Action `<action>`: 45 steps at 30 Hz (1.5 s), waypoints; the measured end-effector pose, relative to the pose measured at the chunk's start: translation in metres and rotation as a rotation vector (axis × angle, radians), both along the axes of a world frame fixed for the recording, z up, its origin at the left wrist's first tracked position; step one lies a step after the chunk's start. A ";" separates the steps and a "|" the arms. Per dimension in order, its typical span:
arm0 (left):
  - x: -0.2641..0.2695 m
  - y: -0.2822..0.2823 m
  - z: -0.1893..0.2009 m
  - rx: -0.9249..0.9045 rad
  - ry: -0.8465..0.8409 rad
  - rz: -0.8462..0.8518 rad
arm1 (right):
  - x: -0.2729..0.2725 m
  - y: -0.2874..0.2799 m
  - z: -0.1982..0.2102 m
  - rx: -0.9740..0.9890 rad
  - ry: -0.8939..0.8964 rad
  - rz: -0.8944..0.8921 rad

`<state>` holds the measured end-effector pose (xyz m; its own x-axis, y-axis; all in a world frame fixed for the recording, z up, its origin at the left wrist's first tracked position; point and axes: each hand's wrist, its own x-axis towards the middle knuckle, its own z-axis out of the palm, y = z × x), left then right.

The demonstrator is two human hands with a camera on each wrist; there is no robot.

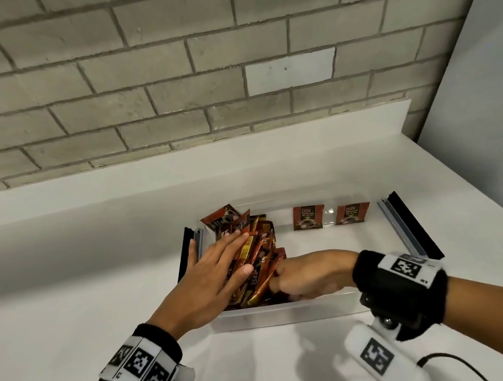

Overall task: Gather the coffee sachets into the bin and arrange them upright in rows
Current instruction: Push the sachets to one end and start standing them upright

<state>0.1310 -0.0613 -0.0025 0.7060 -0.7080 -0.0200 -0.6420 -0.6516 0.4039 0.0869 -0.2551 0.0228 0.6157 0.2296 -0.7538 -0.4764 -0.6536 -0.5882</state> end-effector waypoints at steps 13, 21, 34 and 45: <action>-0.003 -0.001 -0.003 0.104 -0.034 0.017 | 0.017 -0.069 0.019 -0.558 -0.200 0.044; -0.006 -0.002 -0.003 0.124 -0.044 0.037 | 0.024 -0.092 0.022 -0.806 -0.290 0.052; -0.007 -0.003 -0.002 0.141 -0.041 0.040 | 0.030 -0.068 0.021 -0.688 -0.308 0.358; -0.007 -0.001 0.000 0.028 0.007 0.084 | 0.033 -0.078 0.037 -0.697 -0.312 0.368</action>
